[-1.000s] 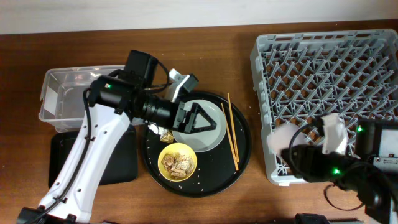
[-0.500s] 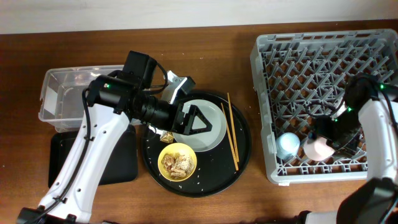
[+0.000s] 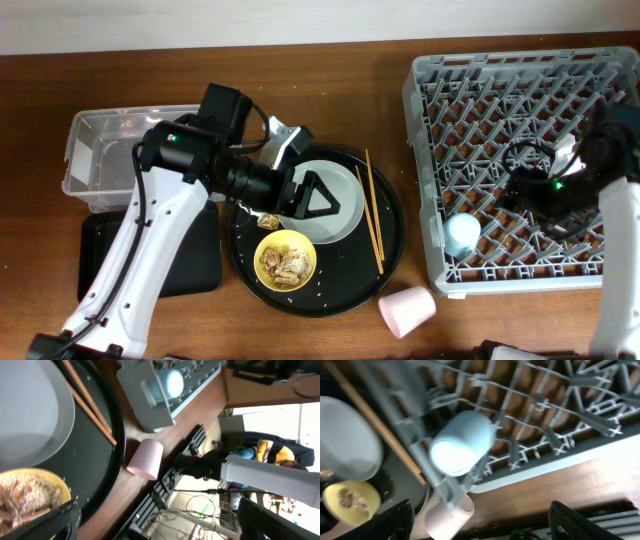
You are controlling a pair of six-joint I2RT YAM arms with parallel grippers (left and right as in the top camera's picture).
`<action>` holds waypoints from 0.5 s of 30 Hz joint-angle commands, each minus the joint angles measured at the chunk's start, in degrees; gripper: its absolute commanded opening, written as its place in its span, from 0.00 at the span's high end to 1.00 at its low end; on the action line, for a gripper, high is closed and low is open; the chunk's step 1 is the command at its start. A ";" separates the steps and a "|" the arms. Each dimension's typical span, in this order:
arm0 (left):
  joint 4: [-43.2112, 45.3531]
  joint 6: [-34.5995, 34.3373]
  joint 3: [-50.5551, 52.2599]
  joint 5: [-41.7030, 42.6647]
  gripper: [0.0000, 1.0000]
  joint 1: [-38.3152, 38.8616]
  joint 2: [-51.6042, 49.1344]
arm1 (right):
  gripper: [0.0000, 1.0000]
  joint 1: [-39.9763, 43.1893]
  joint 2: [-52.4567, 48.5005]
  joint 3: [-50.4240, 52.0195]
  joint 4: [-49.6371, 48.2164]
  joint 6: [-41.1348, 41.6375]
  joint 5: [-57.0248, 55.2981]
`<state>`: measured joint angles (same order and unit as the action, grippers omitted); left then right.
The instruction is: Sort waste into correct bins and load items into the dishwasher rack
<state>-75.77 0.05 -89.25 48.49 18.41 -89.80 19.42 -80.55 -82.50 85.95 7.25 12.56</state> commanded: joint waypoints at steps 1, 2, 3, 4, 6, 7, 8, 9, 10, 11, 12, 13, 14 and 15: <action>-0.83 -0.35 -0.26 -9.01 0.01 2.29 3.85 | 0.13 0.15 9.90 -1.07 0.39 -2.78 5.53; -0.83 -2.36 -0.26 -13.79 0.01 4.24 5.60 | 0.11 0.13 14.19 -1.07 0.50 -2.78 6.03; -0.94 -3.74 -0.26 -17.86 0.01 6.34 6.84 | 0.09 0.09 16.87 -1.07 0.79 -2.75 6.73; -1.51 -5.64 -0.26 -23.08 0.01 9.40 7.87 | 0.07 0.09 19.39 -1.07 1.22 -2.75 7.41; -2.36 -7.15 0.44 -28.72 0.04 16.55 8.04 | 0.07 0.09 23.21 -1.07 4.04 -2.78 8.66; -2.25 -7.15 1.92 -29.33 0.05 20.44 7.96 | 0.07 0.11 24.35 -1.07 5.40 -2.75 8.22; -2.03 -7.74 3.69 -30.45 0.07 23.50 7.80 | 0.07 0.11 24.85 -1.07 5.95 -2.78 7.76; -1.01 -9.33 6.40 -32.87 0.07 26.95 7.76 | 0.07 0.11 25.14 -1.07 6.23 -2.78 7.76; 1.38 -10.10 9.86 -34.53 0.07 29.97 7.76 | 0.07 0.11 25.14 -1.07 6.32 -2.75 7.80; 5.79 -10.14 14.62 -34.36 0.07 33.24 7.76 | 0.07 0.11 24.96 -1.07 6.34 -2.75 7.80; 9.14 -10.36 18.14 -34.38 0.07 35.17 7.76 | 0.07 0.11 24.90 -1.07 6.47 -2.75 7.80; 12.50 -10.43 21.66 -34.34 0.07 36.72 7.76 | 0.07 0.09 24.79 -1.07 6.51 -2.75 7.80; 15.32 -10.58 23.98 -34.34 0.07 37.66 7.76 | 0.07 0.09 24.65 -1.07 6.60 -2.75 7.80; 20.63 -10.49 27.12 -34.10 0.07 38.93 7.76 | 0.07 0.09 24.46 -1.07 6.60 -2.75 7.80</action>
<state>-62.50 -9.28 -68.66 15.94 54.68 -82.30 19.42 -55.86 -83.05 92.49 4.67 19.66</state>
